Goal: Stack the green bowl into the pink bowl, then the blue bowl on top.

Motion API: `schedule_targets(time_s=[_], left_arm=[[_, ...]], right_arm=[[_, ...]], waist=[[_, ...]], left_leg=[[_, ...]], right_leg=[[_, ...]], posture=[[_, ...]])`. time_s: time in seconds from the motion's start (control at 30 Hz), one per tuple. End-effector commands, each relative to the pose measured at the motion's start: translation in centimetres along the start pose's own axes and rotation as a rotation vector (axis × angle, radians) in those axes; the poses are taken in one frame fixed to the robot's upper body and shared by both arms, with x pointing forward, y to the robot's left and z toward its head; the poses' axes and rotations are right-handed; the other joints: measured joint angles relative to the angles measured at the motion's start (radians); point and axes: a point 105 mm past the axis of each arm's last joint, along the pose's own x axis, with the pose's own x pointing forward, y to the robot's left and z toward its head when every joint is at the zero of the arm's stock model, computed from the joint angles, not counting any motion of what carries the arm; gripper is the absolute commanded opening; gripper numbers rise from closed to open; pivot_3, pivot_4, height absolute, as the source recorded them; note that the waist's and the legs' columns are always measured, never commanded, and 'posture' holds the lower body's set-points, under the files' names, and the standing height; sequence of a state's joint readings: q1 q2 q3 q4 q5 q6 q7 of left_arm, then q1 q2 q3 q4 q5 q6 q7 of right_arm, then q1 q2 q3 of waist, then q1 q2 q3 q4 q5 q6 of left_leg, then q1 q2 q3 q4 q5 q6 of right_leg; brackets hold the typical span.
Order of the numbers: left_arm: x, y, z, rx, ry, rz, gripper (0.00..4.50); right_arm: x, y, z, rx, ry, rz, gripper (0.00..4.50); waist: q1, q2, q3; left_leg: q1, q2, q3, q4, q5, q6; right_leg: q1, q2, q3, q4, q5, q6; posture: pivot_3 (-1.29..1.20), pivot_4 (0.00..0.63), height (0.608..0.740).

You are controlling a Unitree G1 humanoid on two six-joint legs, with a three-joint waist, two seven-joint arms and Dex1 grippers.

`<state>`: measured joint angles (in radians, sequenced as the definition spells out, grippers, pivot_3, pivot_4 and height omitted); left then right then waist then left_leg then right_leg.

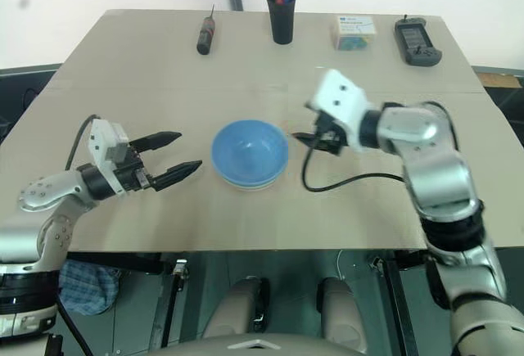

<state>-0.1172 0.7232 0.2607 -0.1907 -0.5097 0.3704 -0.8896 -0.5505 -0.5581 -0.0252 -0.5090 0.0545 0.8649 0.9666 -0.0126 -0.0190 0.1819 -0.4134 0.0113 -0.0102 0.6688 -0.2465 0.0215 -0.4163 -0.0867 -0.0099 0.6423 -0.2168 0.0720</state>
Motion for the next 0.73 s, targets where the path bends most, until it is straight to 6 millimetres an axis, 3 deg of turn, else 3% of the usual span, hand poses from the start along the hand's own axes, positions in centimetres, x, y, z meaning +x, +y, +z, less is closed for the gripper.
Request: schedule_targets(time_s=[0.03,0.17,0.33,0.5,0.73], left_arm=[[-0.2,-1.0,0.2,0.025,0.002,0.013,4.5],[-0.5,-1.4,-0.6,0.032,0.02,0.023,4.5],[-0.7,-1.5,-1.1,0.058,0.037,0.034,4.5],[-0.9,-1.6,-1.3,0.077,0.029,0.029,4.5],[-0.6,-1.7,-1.4,0.098,0.019,0.023,4.5]], right_arm=[[-2.9,0.2,-1.1,0.015,-0.066,-0.027,3.12],[-4.8,1.5,-4.0,0.12,-0.109,-0.02,3.12],[-6.7,3.4,-6.1,0.167,-0.171,0.052,3.12],[-8.4,2.8,-7.6,0.199,-0.173,0.012,3.12],[-9.2,2.6,-8.9,0.19,-0.138,-0.012,3.12]], waist=[[0.0,0.0,0.0],[0.0,0.0,0.0],[0.002,0.0,0.0],[0.001,0.0,0.0],[0.002,0.0,0.0]], left_leg=[[0.0,0.0,0.0,0.0,0.0,0.0],[0.001,0.0,0.001,0.0,0.0,0.0],[0.003,0.0,0.002,0.001,0.0,0.0],[0.006,0.0,0.004,0.001,0.0,0.0],[0.008,0.001,0.005,0.001,0.0,0.0]], right_leg=[[0.0,0.0,0.0,0.0,0.0,0.0],[0.001,0.0,0.001,0.0,0.0,0.0],[0.003,0.0,0.001,0.0,0.0,0.0],[0.004,0.0,0.004,0.0,0.0,0.0],[0.006,0.001,0.004,0.0,0.0,0.0]], posture=[[0.0,0.15,0.74],[0.0,0.15,0.74],[0.0,0.15,0.74],[0.0,0.15,0.74],[0.0,0.15,0.74]])
